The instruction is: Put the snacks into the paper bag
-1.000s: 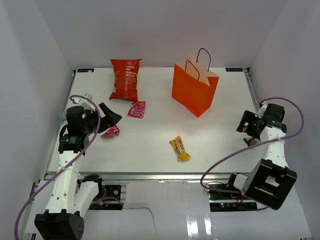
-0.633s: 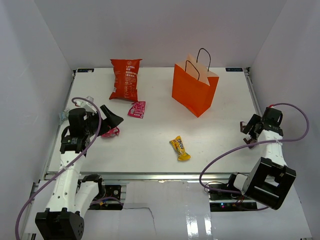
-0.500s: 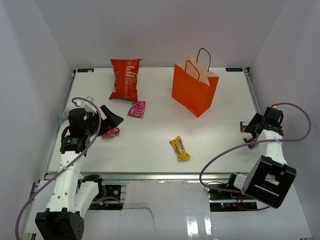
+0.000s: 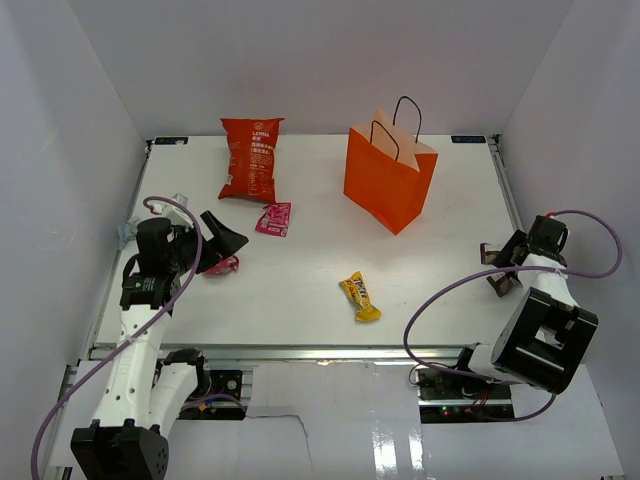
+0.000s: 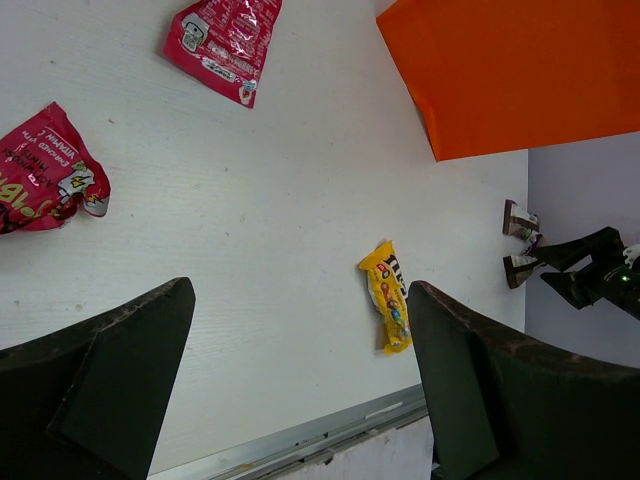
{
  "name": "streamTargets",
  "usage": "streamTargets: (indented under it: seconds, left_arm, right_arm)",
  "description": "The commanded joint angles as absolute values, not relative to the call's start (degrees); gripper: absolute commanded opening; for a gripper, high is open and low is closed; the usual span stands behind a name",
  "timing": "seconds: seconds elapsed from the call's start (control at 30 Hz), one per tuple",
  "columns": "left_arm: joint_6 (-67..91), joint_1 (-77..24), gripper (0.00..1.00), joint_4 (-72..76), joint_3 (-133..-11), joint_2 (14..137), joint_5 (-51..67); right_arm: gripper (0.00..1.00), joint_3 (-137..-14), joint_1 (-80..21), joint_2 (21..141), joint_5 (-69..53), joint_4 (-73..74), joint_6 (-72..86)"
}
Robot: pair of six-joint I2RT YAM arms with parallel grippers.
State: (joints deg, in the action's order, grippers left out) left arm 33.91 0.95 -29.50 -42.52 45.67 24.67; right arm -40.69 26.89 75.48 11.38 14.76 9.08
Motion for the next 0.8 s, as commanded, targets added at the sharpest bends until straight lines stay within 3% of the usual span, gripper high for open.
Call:
streamTargets:
  seconds: [0.0, 0.2, 0.33, 0.73, 0.77]
  left_arm:
    - [34.19, 1.05, 0.98, -28.39, -42.19, 44.47, 25.31]
    - [34.19, 1.05, 0.98, -27.60, -43.06, 45.87, 24.09]
    - [31.03, 1.05, 0.98, -27.25, -52.36, 54.56, 19.70]
    - [17.15, -1.23, 0.98, -26.46, -88.75, 100.08, 7.56]
    - [15.40, -1.23, 0.93, -25.59, -93.03, 104.63, 9.30]
  right_arm:
    - [0.72, -40.43, 27.07, 74.88, 10.81, 12.04, 9.93]
    - [0.70, -40.96, 27.07, 73.14, 8.45, 13.09, 8.27]
    - [0.67, -42.45, 26.98, 69.88, -2.17, 15.55, 1.86]
    - [0.77, -46.93, 24.61, 65.22, -35.23, 29.78, -25.39]
    - [0.77, -46.93, 23.91, 65.04, -36.29, 30.40, -26.62]
